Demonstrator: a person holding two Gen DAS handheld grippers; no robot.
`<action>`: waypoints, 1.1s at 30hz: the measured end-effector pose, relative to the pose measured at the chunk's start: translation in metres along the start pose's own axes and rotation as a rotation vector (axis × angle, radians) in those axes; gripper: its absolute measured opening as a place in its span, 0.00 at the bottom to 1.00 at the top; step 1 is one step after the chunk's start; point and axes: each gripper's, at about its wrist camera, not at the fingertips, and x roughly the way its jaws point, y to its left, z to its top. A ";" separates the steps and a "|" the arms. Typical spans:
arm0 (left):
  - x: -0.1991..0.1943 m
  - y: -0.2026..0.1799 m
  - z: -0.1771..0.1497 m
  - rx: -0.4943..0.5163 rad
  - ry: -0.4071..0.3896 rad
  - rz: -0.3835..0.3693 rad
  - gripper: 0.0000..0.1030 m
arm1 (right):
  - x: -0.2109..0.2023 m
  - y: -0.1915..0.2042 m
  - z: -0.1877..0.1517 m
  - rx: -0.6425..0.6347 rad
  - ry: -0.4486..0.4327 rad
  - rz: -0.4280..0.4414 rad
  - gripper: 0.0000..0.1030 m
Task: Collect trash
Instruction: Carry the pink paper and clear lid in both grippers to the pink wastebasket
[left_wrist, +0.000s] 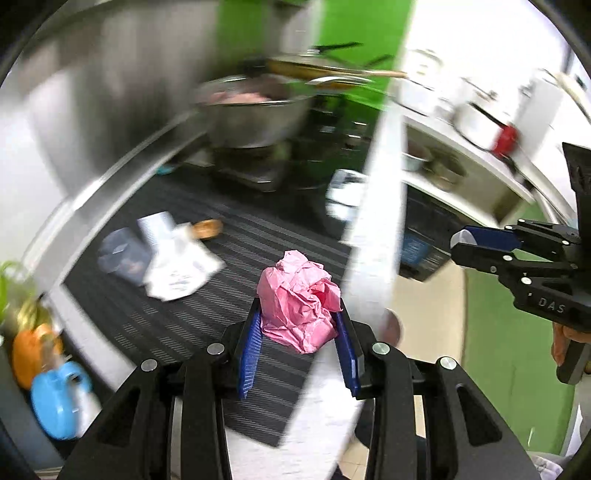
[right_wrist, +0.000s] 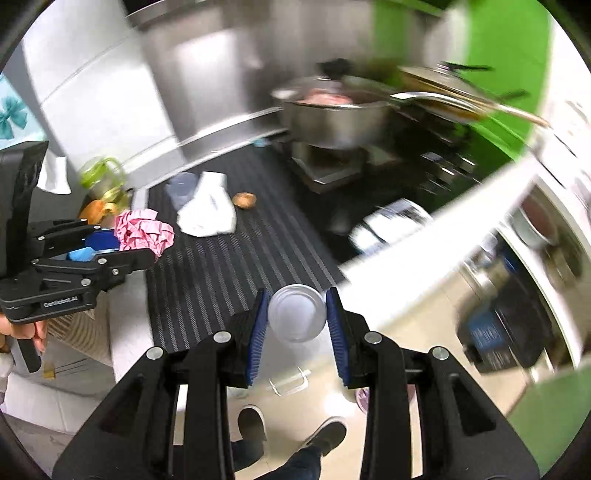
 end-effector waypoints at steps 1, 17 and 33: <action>0.002 -0.010 0.000 0.019 0.003 -0.017 0.35 | -0.009 -0.012 -0.011 0.030 -0.005 -0.019 0.31; 0.142 -0.204 -0.006 0.199 0.124 -0.166 0.35 | -0.024 -0.204 -0.142 0.222 0.059 -0.123 0.31; 0.396 -0.257 -0.070 0.278 0.330 -0.213 0.35 | 0.130 -0.315 -0.262 0.357 0.117 -0.120 0.31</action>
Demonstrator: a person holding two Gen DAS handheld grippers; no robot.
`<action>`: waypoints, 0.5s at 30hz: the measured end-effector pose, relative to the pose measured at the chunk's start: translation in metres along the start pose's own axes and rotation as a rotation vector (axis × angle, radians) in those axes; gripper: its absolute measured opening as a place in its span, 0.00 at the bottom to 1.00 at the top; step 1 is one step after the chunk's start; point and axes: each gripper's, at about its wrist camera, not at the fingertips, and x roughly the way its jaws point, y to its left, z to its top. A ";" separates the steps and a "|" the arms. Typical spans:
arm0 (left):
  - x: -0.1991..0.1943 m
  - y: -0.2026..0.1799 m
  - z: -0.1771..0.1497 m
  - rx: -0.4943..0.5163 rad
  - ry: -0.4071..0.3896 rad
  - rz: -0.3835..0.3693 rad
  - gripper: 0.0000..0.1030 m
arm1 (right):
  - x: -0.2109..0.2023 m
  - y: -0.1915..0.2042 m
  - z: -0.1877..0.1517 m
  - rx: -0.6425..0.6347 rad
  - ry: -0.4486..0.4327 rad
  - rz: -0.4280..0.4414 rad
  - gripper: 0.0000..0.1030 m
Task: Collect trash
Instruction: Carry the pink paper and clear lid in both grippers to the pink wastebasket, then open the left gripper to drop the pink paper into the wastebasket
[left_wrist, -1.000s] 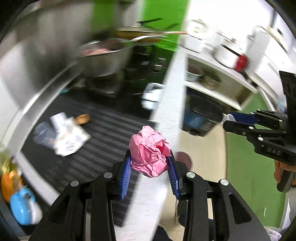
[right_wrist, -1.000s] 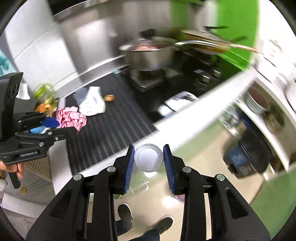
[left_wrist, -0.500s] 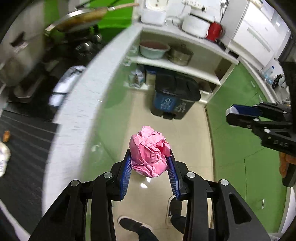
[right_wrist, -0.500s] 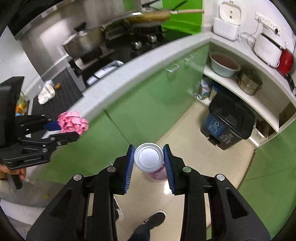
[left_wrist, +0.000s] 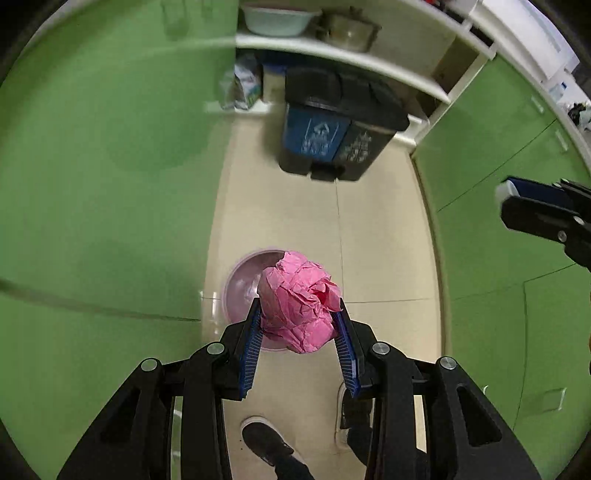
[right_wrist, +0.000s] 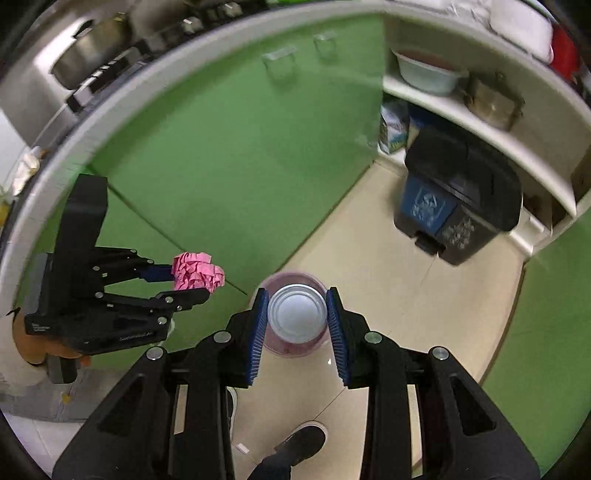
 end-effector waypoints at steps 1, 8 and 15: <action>0.012 0.001 0.001 0.002 0.009 -0.003 0.35 | 0.008 -0.004 -0.003 0.007 0.007 0.000 0.31; 0.052 0.008 0.005 0.004 0.027 0.004 0.48 | 0.045 -0.021 -0.018 0.035 0.039 0.008 0.31; 0.064 0.021 0.003 -0.039 0.011 0.016 0.91 | 0.064 -0.018 -0.013 0.026 0.049 0.016 0.31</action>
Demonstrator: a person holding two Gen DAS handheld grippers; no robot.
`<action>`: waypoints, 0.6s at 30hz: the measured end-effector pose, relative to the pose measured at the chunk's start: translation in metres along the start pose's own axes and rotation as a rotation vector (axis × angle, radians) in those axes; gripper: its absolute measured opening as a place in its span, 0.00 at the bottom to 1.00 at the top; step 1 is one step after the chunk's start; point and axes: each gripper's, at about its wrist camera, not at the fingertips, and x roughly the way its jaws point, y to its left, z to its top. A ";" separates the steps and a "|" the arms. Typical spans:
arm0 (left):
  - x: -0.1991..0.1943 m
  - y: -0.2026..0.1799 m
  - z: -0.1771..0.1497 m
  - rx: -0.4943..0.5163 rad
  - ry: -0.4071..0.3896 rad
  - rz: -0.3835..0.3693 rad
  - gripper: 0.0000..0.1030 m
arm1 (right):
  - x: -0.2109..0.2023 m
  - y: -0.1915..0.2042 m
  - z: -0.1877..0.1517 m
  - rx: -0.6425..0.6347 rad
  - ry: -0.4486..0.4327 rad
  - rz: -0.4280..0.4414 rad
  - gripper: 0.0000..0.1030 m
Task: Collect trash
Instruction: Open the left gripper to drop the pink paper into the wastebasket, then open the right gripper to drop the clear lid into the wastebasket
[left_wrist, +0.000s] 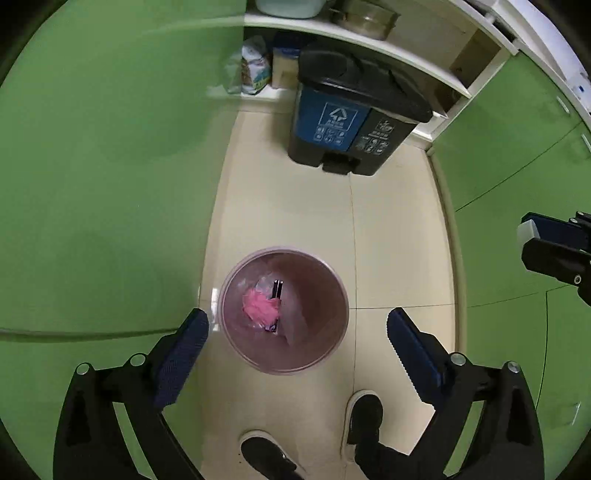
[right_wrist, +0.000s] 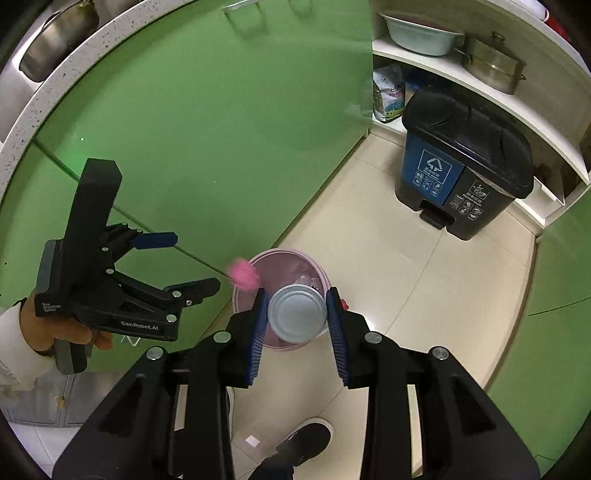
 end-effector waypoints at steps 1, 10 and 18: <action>0.000 0.002 -0.001 -0.005 0.000 0.008 0.91 | 0.002 0.003 0.002 -0.004 0.002 0.002 0.31; -0.014 0.024 -0.010 -0.031 -0.011 0.030 0.93 | 0.020 0.022 0.011 -0.030 0.015 0.024 0.31; -0.037 0.033 -0.035 -0.077 -0.042 0.018 0.93 | 0.057 0.040 0.020 -0.068 0.033 0.075 0.31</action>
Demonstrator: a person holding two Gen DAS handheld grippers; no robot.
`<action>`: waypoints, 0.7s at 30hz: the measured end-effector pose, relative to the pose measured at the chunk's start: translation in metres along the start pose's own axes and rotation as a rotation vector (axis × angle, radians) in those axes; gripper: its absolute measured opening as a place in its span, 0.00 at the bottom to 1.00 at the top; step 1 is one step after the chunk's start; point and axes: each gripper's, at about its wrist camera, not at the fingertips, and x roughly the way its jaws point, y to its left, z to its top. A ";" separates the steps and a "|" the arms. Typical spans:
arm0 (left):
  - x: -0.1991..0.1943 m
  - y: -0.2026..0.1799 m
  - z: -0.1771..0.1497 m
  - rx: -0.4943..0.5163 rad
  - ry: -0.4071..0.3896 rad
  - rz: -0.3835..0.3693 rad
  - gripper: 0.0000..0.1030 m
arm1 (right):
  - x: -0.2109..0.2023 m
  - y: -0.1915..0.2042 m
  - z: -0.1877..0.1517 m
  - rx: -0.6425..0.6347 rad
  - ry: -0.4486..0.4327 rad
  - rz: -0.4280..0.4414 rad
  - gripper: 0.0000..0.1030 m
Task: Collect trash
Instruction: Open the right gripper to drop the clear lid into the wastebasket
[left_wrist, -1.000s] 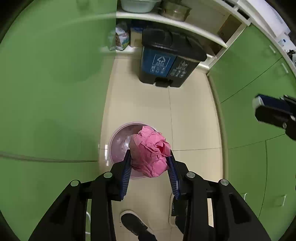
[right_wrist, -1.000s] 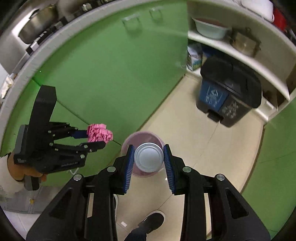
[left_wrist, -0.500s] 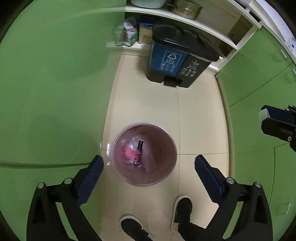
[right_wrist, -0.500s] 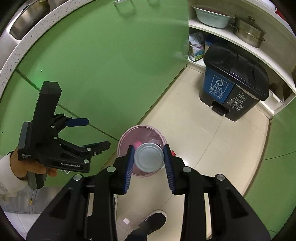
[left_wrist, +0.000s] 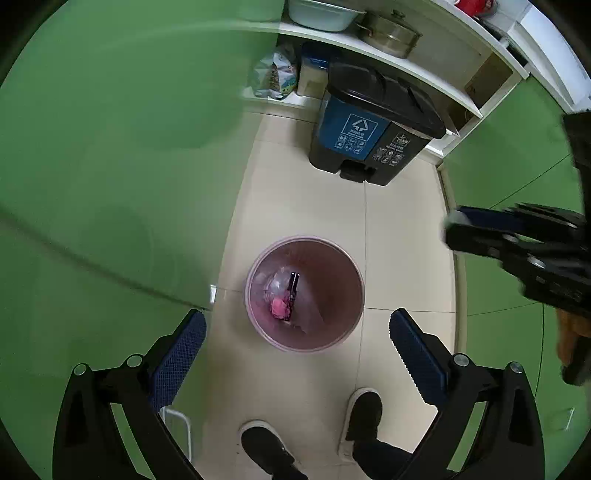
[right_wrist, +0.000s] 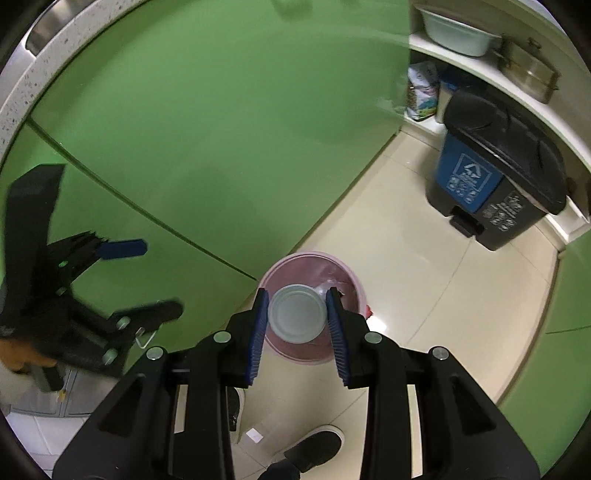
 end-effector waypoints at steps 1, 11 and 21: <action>-0.002 0.002 -0.004 -0.007 0.001 -0.002 0.93 | 0.003 0.002 0.001 -0.004 0.000 0.006 0.31; 0.001 0.018 -0.018 -0.050 0.009 0.002 0.93 | 0.021 0.006 0.004 -0.008 -0.020 -0.001 0.89; -0.005 0.010 -0.016 -0.035 0.009 -0.011 0.93 | 0.007 0.002 -0.005 0.028 0.008 -0.044 0.93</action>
